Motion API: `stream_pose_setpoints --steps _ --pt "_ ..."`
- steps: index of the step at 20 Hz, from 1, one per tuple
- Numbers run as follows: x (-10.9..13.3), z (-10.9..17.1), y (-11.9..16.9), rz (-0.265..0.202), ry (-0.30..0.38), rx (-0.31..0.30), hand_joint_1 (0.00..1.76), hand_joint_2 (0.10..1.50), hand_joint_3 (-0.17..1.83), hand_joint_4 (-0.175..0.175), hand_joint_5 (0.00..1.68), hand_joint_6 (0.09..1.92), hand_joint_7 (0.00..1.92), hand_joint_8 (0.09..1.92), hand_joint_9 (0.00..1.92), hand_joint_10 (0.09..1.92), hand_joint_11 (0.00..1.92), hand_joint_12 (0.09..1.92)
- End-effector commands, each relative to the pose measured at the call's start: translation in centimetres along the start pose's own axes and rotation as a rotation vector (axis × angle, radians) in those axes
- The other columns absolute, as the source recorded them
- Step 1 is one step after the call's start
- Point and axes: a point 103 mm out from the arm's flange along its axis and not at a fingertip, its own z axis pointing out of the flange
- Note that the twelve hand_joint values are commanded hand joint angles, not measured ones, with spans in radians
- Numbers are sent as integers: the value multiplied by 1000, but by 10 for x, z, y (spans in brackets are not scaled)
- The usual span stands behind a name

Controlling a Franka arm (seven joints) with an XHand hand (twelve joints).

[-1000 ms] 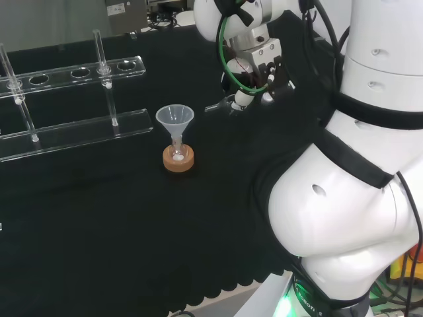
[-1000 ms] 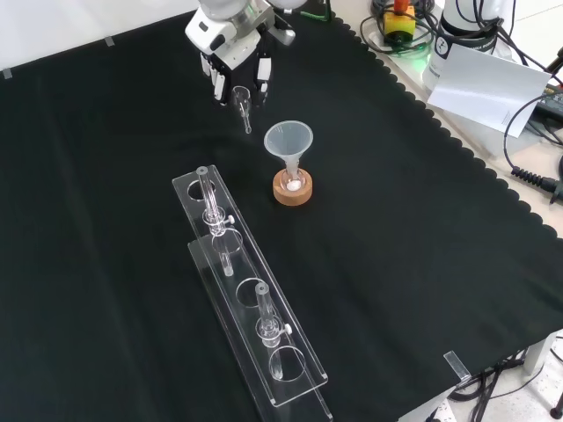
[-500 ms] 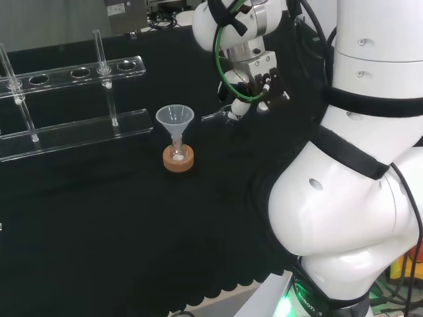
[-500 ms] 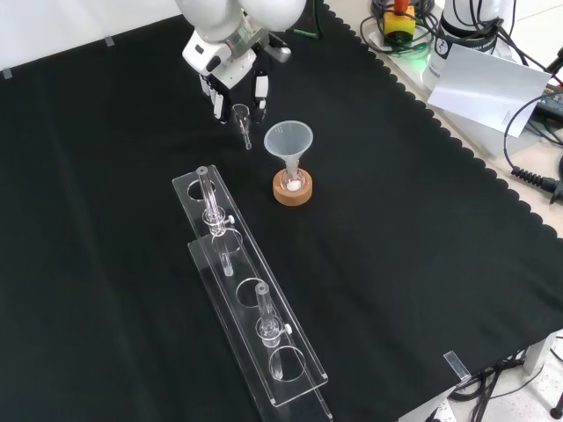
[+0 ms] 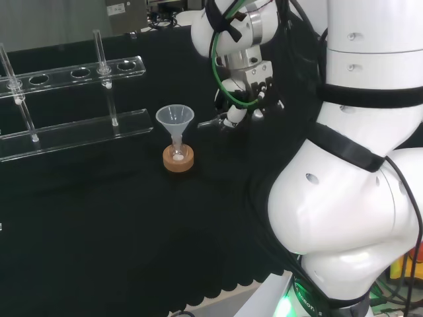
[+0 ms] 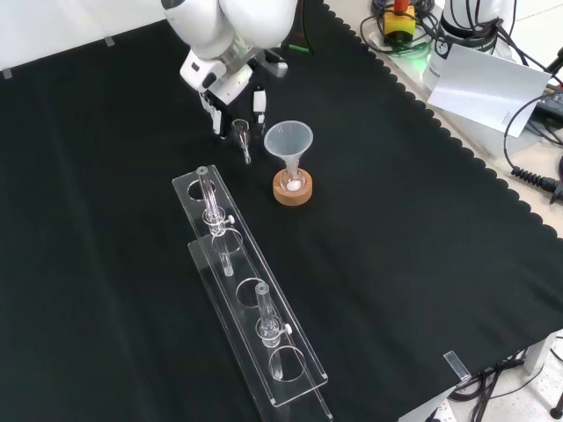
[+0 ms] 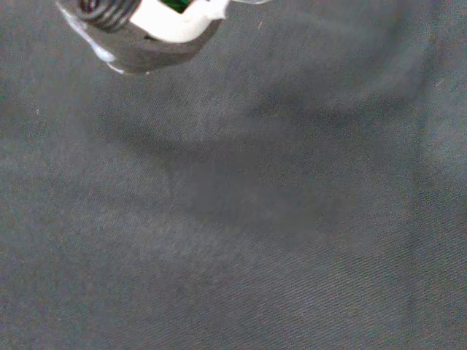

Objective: Put the weighing funnel back on the table.

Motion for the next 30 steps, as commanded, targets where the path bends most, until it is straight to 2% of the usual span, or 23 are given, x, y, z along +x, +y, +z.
stream_pose_setpoints --steps 1,15,30 --pt "2 14 18 -25 66 -19 1054 838 495 175 1062 973 1216 375 1455 87 1200 789" --pt "13 23 29 -51 75 -14 1052 843 490 175 1057 979 1212 380 1454 87 1199 796" --pt "20 31 34 -56 68 -7 1044 870 455 175 1036 1001 1193 399 1449 87 1192 809"
